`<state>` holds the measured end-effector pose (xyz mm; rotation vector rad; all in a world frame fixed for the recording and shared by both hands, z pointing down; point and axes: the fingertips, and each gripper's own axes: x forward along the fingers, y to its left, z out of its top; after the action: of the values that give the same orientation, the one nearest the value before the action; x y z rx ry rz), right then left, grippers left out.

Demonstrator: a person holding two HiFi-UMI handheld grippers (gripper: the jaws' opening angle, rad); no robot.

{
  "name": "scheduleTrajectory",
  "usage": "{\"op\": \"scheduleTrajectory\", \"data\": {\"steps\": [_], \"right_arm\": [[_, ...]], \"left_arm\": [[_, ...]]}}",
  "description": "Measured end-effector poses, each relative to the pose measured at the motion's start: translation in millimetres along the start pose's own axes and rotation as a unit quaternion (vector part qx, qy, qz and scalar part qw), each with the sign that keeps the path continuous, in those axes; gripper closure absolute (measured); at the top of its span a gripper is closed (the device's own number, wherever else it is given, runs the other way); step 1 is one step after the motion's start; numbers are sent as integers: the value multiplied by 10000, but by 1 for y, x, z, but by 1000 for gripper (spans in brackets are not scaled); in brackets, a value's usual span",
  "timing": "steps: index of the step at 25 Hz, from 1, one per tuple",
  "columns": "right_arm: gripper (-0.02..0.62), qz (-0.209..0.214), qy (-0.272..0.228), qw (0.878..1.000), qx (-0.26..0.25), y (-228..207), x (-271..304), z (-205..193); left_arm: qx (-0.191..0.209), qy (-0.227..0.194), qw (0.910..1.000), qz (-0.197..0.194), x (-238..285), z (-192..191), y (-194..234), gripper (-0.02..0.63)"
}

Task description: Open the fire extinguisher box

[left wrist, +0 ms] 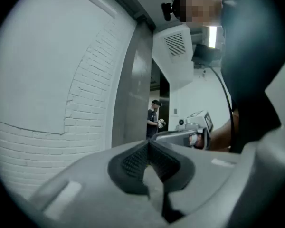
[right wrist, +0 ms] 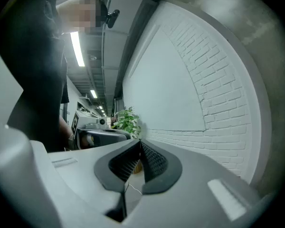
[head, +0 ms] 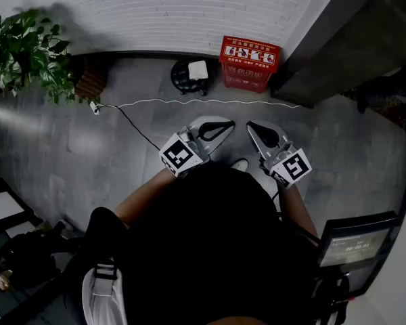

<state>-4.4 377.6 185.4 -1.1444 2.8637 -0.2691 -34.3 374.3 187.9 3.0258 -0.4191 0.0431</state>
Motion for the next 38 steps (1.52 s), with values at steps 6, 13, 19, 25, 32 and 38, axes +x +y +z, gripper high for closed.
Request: {"op": "scheduleTrajectory", "data": {"steps": [6, 13, 19, 25, 32, 38], "right_arm": [[586, 50, -22, 10000, 54, -11, -18, 1], [586, 163, -50, 9998, 80, -28, -37, -3], [586, 147, -36, 9998, 141, -40, -40, 0], [586, 66, 70, 9998, 199, -52, -25, -7], [586, -154, 232, 9996, 74, -92, 15, -7], [586, -311, 343, 9989, 40, -134, 74, 9]], "left_arm": [[44, 60, 9999, 72, 19, 0, -10, 604], [-13, 215, 9997, 111, 49, -3, -23, 604], [-31, 284, 9995, 144, 58, -1, -20, 604], [-105, 239, 9996, 102, 62, -7, 3, 604], [-199, 88, 9997, -79, 81, -15, 65, 604], [-145, -96, 9994, -297, 89, -1, 131, 604]]}}
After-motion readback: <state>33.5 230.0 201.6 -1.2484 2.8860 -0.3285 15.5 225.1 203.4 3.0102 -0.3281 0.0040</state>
